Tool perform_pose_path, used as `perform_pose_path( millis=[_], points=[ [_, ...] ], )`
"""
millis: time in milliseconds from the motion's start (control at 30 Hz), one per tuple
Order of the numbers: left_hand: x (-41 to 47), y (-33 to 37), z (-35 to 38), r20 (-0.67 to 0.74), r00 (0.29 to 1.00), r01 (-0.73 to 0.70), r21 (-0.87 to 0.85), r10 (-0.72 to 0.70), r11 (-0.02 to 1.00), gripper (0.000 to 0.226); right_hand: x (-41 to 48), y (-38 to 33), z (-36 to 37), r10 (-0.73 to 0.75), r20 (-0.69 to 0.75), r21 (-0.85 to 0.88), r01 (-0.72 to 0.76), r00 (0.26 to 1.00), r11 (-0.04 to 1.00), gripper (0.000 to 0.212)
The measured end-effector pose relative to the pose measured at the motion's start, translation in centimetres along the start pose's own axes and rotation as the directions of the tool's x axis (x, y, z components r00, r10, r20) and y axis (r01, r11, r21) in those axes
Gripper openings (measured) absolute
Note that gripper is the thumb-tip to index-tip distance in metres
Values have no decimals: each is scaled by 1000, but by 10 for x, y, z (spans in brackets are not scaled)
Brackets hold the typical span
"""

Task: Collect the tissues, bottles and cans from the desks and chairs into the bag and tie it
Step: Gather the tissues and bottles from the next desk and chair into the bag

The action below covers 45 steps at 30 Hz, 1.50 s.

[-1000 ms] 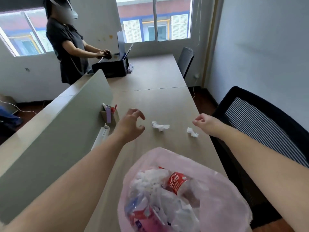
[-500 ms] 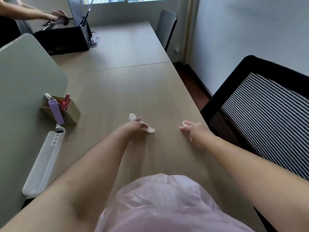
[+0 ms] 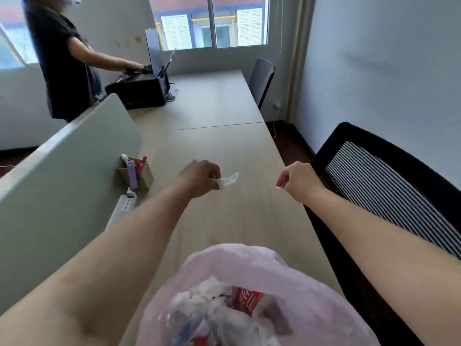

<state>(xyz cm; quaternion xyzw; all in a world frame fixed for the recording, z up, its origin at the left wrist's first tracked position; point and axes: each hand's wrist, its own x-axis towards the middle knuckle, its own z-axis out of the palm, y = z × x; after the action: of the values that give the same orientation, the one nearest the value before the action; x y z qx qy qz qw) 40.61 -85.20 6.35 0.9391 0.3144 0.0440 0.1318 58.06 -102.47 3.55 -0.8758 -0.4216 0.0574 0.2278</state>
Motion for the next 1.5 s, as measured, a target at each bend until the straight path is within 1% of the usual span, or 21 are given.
perform_pose_path(
  millis=[100, 200, 267, 333, 433, 500, 600, 667, 733, 800, 833, 867, 933, 1000, 1033, 1067, 1133, 1267, 1333, 1400, 1500],
  points=[
    [-45, 24, -41, -70, 998, -6, -31, 3, 999, 16, -37, -30, -46, -62, -65, 179, 73, 996, 981, 15],
    [-101, 44, -77, -92, 996, -16, -81, 9, 997, 11, -82, -58, -87, -112, -88, 318, 134, 990, 939, 13],
    [-140, 54, -89, -64, 998, -10, -121, 3, 993, 10, -119, -72, -105, -145, -63, 392, 158, 987, 906, 12],
    [-174, 60, -91, 16, 1000, 8, -137, -5, 990, 11, -154, -82, -110, -183, 22, 400, 159, 983, 903, 11],
    [-216, 66, -67, 121, 992, 42, -153, -24, 987, 17, -201, -90, -92, -253, 160, 314, 194, 954, 929, 18],
    [-236, 70, -35, 140, 989, 76, -127, -58, 989, 21, -224, -90, -66, -262, 157, 243, 219, 952, 945, 20],
    [-257, 68, 14, 37, 995, 97, 14, -97, 995, 29, -248, -81, -25, -292, 107, 24, 291, 950, 956, 22],
    [-268, 64, 33, 0, 999, 50, 207, -51, 977, 32, -257, -69, -10, -383, 116, -182, 399, 916, 899, 22],
    [-278, 57, 41, -100, 995, 24, 303, 7, 953, 31, -263, -56, -9, -446, 36, -326, 432, 894, 841, 20],
    [-287, 50, 45, -272, 961, 54, 344, 44, 937, 29, -267, -45, -14, -420, -129, -358, 352, 898, 865, 17],
    [-291, 46, 48, -325, 945, 102, 358, 22, 928, 31, -270, -40, -16, -368, -143, -369, 296, 919, 881, 18],
    [-294, 42, 51, -345, 937, 171, 347, -44, 922, 36, -272, -35, -16, -286, -100, -355, 234, 953, 905, 21],
    [-298, 37, 56, -282, 922, 338, 251, -265, 907, 47, -277, -24, -10, -67, 94, -265, 90, 993, 960, 36],
    [-300, 38, 59, -151, 878, 471, 107, -454, 876, 54, -280, -15, -5, 81, 277, -124, -48, 957, 991, 56],
    [-300, 38, 60, -94, 867, 496, 76, -489, 865, 58, -280, -13, -3, 121, 323, -48, -111, 939, 993, 63],
    [-298, 35, 59, -66, 868, 495, 62, -492, 867, 62, -278, -12, -2, 145, 335, 20, -161, 931, 987, 65],
    [-293, 27, 55, -59, 892, 451, 33, -448, 892, 68, -268, -16, -7, 168, 266, 99, -200, 949, 975, 61],
    [-273, 15, 18, -99, 907, 407, -35, -409, 913, 70, -228, -41, -39, 124, 99, 205, -142, 987, 968, 42],
    [-260, 6, -4, -135, 898, 415, -52, -418, 908, 68, -202, -53, -53, 110, 57, 219, -120, 992, 968, 49],
    [-242, -9, -21, -182, 909, 361, -98, -374, 927, 62, -177, -63, -61, 99, 11, 231, -99, 995, 968, 56],
    [-222, -30, -38, -237, 914, 294, -176, -330, 940, 57, -146, -74, -61, 107, -33, 268, -94, 994, 959, 57]
  ],
)
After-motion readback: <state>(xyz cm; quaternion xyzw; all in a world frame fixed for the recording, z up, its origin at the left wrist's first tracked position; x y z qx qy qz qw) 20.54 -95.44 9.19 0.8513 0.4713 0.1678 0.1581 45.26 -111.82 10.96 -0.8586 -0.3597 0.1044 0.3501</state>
